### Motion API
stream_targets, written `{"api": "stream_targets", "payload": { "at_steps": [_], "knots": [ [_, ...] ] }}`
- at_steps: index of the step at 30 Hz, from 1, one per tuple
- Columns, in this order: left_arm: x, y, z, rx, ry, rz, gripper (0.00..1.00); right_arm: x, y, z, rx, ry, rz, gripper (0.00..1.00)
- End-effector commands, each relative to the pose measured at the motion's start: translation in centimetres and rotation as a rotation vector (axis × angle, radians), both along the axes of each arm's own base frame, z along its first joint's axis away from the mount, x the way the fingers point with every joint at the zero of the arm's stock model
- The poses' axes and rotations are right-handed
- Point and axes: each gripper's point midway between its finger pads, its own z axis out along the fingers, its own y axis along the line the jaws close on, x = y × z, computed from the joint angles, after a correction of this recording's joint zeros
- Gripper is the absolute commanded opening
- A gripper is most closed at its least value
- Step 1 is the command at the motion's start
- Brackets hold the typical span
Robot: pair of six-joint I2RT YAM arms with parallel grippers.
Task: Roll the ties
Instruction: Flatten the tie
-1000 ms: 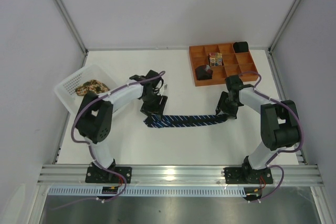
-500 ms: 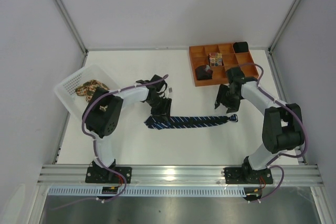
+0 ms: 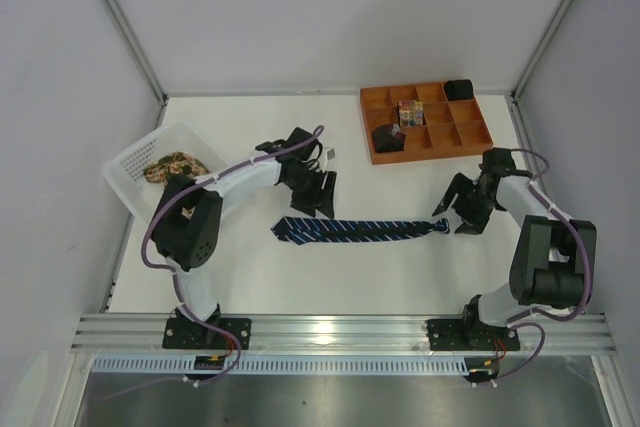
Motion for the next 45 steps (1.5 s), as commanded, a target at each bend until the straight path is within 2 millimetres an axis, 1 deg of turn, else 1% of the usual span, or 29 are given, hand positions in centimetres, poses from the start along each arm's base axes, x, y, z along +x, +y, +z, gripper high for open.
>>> {"api": "stream_targets", "payload": {
  "at_steps": [1, 2, 3, 4, 5, 6, 7, 8, 9, 10, 11, 12, 13, 14, 15, 16, 17, 19, 22, 24, 27, 28, 30, 31, 32, 34, 41, 43, 45],
  "knots": [
    [0.5, -4.7, 4.8, -0.2, -0.074, -0.061, 0.63, 0.9, 0.9, 0.8, 0.093, -0.077, 0.034, 0.79],
    [-0.3, -6.4, 4.5, -0.241, -0.038, -0.082, 0.62, 0.8, 0.9, 0.5, 0.096, -0.068, 0.036, 0.79],
    [-0.8, -8.7, 5.8, -0.344, -0.024, -0.136, 0.59, 0.6, 0.8, 0.2, 0.096, -0.063, 0.034, 0.79],
    [-1.3, -10.1, 6.0, -0.391, 0.003, -0.165, 0.55, 0.5, 0.8, 0.1, 0.1, -0.063, 0.036, 0.79],
    [-2.4, -12.0, 5.2, -0.414, 0.066, -0.179, 0.45, 0.4, 0.7, -0.1, 0.102, -0.057, 0.035, 0.79],
    [-3.2, -13.5, 6.0, -0.48, 0.1, -0.218, 0.42, 0.2, 0.6, -0.5, 0.101, -0.049, 0.035, 0.79],
    [-2.8, -15.1, 6.3, -0.529, 0.077, -0.232, 0.38, 0.0, 0.3, -0.7, 0.104, -0.05, 0.025, 0.77],
    [-3.6, -16.2, 5.4, -0.53, 0.131, -0.214, 0.33, 0.0, 0.2, -0.9, 0.111, -0.053, 0.023, 0.76],
    [-3.5, -17.1, 5.5, -0.55, 0.138, -0.214, 0.3, 0.3, 0.3, -0.8, 0.134, -0.074, 0.023, 0.74],
    [-3.3, -17.8, 5.6, -0.577, 0.142, -0.217, 0.24, 0.1, 0.3, -1.0, 0.155, -0.073, 0.014, 0.73],
    [-3.4, -18.2, 4.6, -0.566, 0.18, -0.194, 0.2, 0.2, 0.9, -0.8, 0.2, -0.086, 0.031, 0.73],
    [-3.0, -18.7, 4.7, -0.574, 0.176, -0.192, 0.18, 0.3, 1.1, -0.8, 0.213, -0.09, 0.039, 0.72],
    [-2.8, -19.0, 4.6, -0.575, 0.176, -0.193, 0.16, 0.2, 1.1, -1.1, 0.214, -0.077, 0.043, 0.69],
    [-2.6, -19.3, 3.8, -0.563, 0.185, -0.191, 0.16, 0.1, 1.0, -1.3, 0.211, -0.076, 0.046, 0.67],
    [-2.2, -19.7, 4.1, -0.567, 0.184, -0.19, 0.16, 0.1, 1.0, -1.3, 0.212, -0.081, 0.049, 0.66],
    [-2.4, -20.1, 3.3, -0.563, 0.22, -0.183, 0.16, 0.1, 1.0, -1.3, 0.216, -0.083, 0.049, 0.65],
    [-2.4, -20.7, 3.5, -0.574, 0.226, -0.186, 0.15, 0.1, 1.0, -1.4, 0.217, -0.083, 0.05, 0.65],
    [-2.5, -21.3, 2.6, -0.559, 0.254, -0.161, 0.11, 0.1, 0.9, -1.5, 0.214, -0.078, 0.049, 0.65],
    [-2.8, -22.1, 1.8, -0.557, 0.258, -0.143, 0.08, 0.1, 1.0, -1.9, 0.24, -0.069, 0.047, 0.64],
    [-2.5, -22.2, 1.4, -0.539, 0.243, -0.128, 0.08, 0.1, 1.0, -2.1, 0.251, -0.062, 0.039, 0.61],
    [-2.0, -22.3, 0.7, -0.519, 0.229, -0.107, 0.08, 0.2, 1.0, -2.3, 0.252, -0.059, 0.042, 0.6],
    [-1.9, -22.4, 0.2, -0.509, 0.23, -0.108, 0.08, 0.2, 1.0, -2.3, 0.251, -0.06, 0.043, 0.61],
    [-1.5, -22.7, 0.3, -0.502, 0.223, -0.114, 0.08, 0.2, 1.0, -2.6, 0.249, -0.051, 0.042, 0.6],
    [-1.4, -22.8, -0.2, -0.495, 0.226, -0.114, 0.07, 0.2, 0.9, -2.7, 0.249, -0.05, 0.043, 0.6],
    [-1.3, -22.9, 0.1, -0.492, 0.228, -0.117, 0.08, 0.3, 1.0, -2.9, 0.251, -0.047, 0.045, 0.6],
    [-0.9, -22.7, -0.9, -0.461, 0.224, -0.103, 0.07, 0.3, 0.9, -3.0, 0.251, -0.043, 0.043, 0.6],
    [-0.3, -22.4, -2.2, -0.428, 0.207, -0.087, 0.05, 1.3, 0.8, -2.7, 0.257, -0.052, 0.039, 0.59],
    [-0.5, -22.1, -2.6, -0.414, 0.214, -0.086, 0.05, 1.4, 0.8, -2.6, 0.256, -0.05, 0.037, 0.58],
    [-0.6, -21.3, -3.2, -0.373, 0.224, -0.07, 0.05, 1.5, 0.7, -2.5, 0.255, -0.048, 0.036, 0.58]
  ]
}}
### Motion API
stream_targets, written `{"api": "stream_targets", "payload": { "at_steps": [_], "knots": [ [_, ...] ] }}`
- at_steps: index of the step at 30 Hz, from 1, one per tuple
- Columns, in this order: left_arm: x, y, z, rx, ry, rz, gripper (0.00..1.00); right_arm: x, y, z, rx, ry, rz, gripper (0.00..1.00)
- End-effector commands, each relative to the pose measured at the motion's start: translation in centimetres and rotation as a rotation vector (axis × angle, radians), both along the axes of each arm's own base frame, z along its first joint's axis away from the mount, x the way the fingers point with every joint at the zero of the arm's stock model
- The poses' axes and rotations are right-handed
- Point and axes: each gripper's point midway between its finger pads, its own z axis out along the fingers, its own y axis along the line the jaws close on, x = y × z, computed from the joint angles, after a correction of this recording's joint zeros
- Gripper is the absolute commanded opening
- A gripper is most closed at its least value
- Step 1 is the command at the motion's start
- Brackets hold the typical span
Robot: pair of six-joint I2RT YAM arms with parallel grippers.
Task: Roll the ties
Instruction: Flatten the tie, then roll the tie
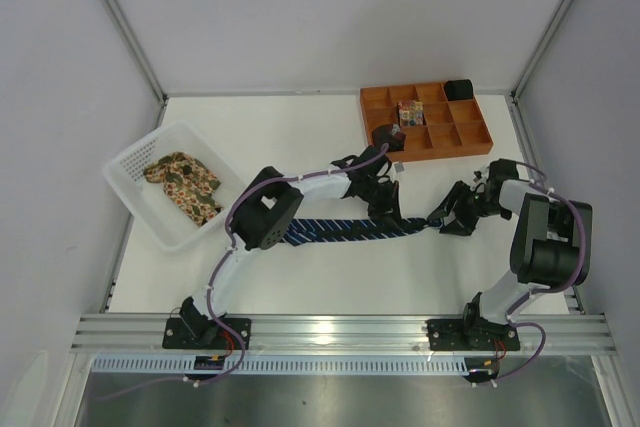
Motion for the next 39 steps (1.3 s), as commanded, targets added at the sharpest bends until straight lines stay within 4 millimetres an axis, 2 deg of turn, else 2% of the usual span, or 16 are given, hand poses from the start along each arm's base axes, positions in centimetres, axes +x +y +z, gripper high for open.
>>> {"api": "stream_targets", "payload": {
  "at_steps": [1, 6, 8, 10, 18, 22, 25, 31, 39],
  "knots": [
    [0.7, 0.8, -0.3, 0.035, 0.002, 0.013, 0.04, 1.0, -0.8, -0.2, -0.037, -0.015, -0.003, 0.58],
    [0.6, 1.8, -2.3, 0.09, 0.05, 0.034, 0.03, 1.0, -0.5, -0.7, -0.022, -0.011, 0.008, 0.58],
    [0.5, 2.0, -2.4, 0.093, 0.052, 0.032, 0.04, 0.9, -0.4, -1.0, -0.023, -0.002, 0.014, 0.57],
    [0.6, 2.3, -2.5, 0.1, 0.052, 0.033, 0.04, 1.0, -0.1, -1.2, -0.013, 0.002, 0.008, 0.52],
    [1.6, 2.5, -2.2, 0.094, 0.059, 0.045, 0.04, 2.1, 0.2, -1.4, -0.003, -0.032, 0.007, 0.51],
    [1.5, 2.8, -2.5, 0.105, 0.07, 0.033, 0.04, 2.8, 0.4, -1.2, 0.003, -0.056, 0.014, 0.4],
    [1.3, 3.0, -2.7, 0.112, 0.081, 0.032, 0.04, 2.9, 0.4, -1.3, -0.007, -0.064, 0.015, 0.37],
    [1.3, 3.0, -2.6, 0.109, 0.076, 0.025, 0.05, 2.3, 0.2, -1.8, 0.004, -0.025, -0.05, 0.44],
    [1.1, 3.1, -2.7, 0.108, 0.082, 0.012, 0.04, 2.6, -0.2, -2.6, -0.011, -0.026, -0.049, 0.45]
  ]
}}
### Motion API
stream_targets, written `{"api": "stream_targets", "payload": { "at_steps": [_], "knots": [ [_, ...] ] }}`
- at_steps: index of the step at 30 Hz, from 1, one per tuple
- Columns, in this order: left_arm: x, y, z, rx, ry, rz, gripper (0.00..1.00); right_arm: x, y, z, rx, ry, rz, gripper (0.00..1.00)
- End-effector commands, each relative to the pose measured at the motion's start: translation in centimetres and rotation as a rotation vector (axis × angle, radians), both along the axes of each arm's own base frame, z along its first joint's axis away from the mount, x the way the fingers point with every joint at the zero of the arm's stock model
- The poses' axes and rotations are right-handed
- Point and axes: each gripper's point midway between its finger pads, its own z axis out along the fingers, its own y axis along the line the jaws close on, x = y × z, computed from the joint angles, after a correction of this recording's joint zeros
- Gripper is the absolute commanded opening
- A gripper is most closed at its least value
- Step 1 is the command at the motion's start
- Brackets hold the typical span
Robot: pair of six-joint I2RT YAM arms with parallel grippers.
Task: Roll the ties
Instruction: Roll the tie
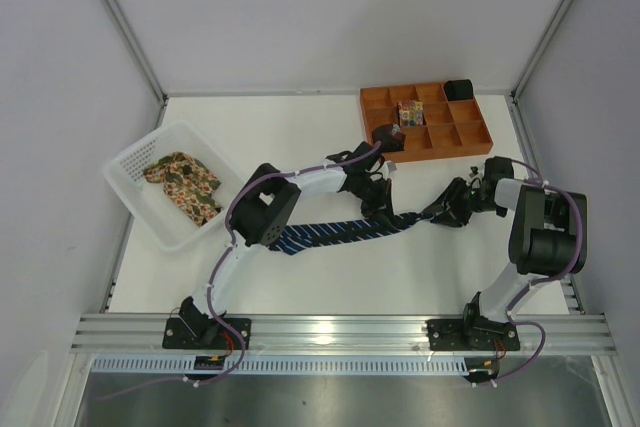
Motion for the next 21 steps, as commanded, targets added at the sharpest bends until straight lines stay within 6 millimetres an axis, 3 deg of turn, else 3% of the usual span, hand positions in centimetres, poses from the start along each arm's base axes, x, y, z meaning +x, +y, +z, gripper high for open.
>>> {"api": "stream_targets", "payload": {
  "at_steps": [1, 4, 5, 7, 13, 14, 21],
  "knots": [
    [0.2, 1.0, -2.0, 0.06, -0.005, -0.008, 0.04, 0.1, -1.5, -2.3, -0.084, 0.02, -0.021, 0.45],
    [0.0, 1.1, -2.2, 0.068, 0.0, -0.012, 0.04, 0.1, -1.2, -2.6, -0.062, 0.024, -0.02, 0.25],
    [0.1, 1.2, -2.3, 0.07, 0.005, -0.011, 0.04, 0.2, -1.0, -2.4, -0.058, 0.014, -0.016, 0.12],
    [0.1, 1.3, -2.3, 0.075, 0.01, -0.009, 0.04, 0.2, -1.1, -2.2, -0.073, 0.003, -0.011, 0.02],
    [0.5, 1.8, -2.4, 0.08, 0.021, 0.008, 0.04, -0.2, -0.8, 0.6, -0.279, -0.026, 0.061, 0.0],
    [0.5, 2.0, -2.5, 0.08, 0.031, 0.012, 0.04, 0.0, -0.6, 1.8, -0.32, -0.06, 0.072, 0.0],
    [0.7, 2.4, -2.8, 0.087, 0.042, 0.024, 0.04, -0.8, 2.1, 5.2, -0.603, -0.113, 0.14, 0.0]
  ]
}}
